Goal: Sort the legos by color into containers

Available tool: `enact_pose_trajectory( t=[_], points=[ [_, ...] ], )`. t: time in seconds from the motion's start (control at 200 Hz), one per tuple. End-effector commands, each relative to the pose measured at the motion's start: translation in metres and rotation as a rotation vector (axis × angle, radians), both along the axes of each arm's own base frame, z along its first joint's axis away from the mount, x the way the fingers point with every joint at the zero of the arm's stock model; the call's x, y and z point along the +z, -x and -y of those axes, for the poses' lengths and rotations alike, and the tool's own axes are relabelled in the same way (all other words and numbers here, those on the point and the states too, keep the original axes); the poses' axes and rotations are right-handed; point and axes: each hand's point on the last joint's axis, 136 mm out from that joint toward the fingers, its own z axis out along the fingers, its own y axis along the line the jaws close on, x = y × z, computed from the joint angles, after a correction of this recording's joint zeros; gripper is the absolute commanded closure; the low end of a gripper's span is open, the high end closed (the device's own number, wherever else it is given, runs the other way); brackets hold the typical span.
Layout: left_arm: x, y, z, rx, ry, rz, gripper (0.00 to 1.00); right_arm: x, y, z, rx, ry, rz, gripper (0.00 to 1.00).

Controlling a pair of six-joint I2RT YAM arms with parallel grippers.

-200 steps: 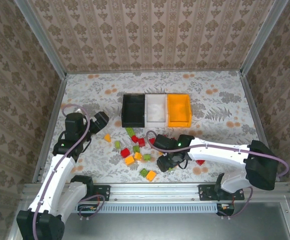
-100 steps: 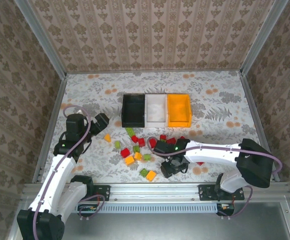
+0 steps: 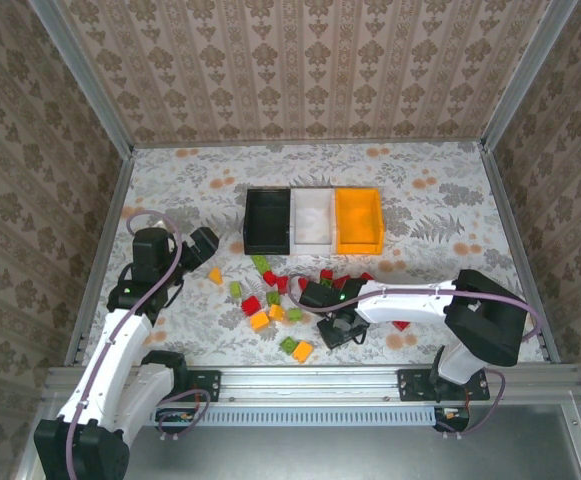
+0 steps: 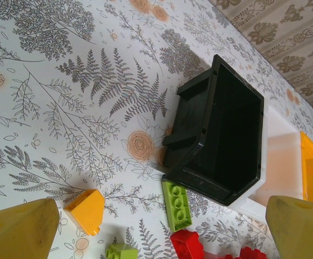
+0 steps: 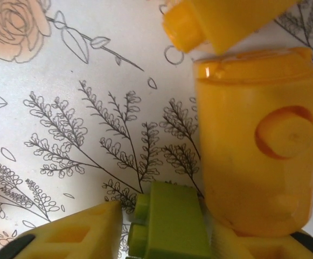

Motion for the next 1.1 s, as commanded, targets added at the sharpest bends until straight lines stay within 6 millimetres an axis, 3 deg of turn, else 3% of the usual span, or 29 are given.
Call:
enact_pose_trajectory(
  t=[0.0, 0.15, 0.235, 0.375, 0.515, 0.65, 0.77, 0.9, 1.095],
  points=[
    [0.0, 0.0, 0.0, -0.011, -0.026, 0.0, 0.0, 0.001, -0.008, -0.001, -0.003, 0.001, 0.03, 0.68],
    [0.0, -0.002, 0.001, -0.016, -0.022, -0.004, 0.0, 0.018, -0.01, -0.002, -0.003, -0.047, 0.059, 0.82],
    [0.001, -0.004, 0.004, -0.03, -0.019, -0.002, 0.0, 0.044, -0.024, -0.002, -0.016, -0.09, 0.125, 0.85],
    [0.004, -0.008, 0.012, -0.056, -0.048, 0.009, 0.0, 0.1, -0.085, 0.015, -0.121, -0.158, 0.301, 0.85],
    [0.004, -0.011, 0.018, -0.05, -0.093, 0.042, 0.0, 0.134, -0.159, 0.039, -0.289, -0.214, 0.442, 0.84],
    [0.006, -0.009, 0.02, -0.046, -0.11, 0.057, 0.0, 0.133, -0.223, 0.061, -0.438, -0.198, 0.518, 0.83],
    [0.002, -0.004, 0.018, -0.04, -0.114, 0.008, 0.0, 0.119, -0.264, 0.073, -0.527, -0.185, 0.517, 0.83],
    [-0.001, -0.002, 0.023, -0.066, -0.094, 0.009, 0.0, 0.099, -0.288, 0.079, -0.565, -0.143, 0.489, 0.81],
    [-0.003, -0.001, 0.026, -0.088, -0.082, 0.016, 0.0, 0.084, -0.304, 0.08, -0.59, -0.135, 0.456, 0.78]
  ],
)
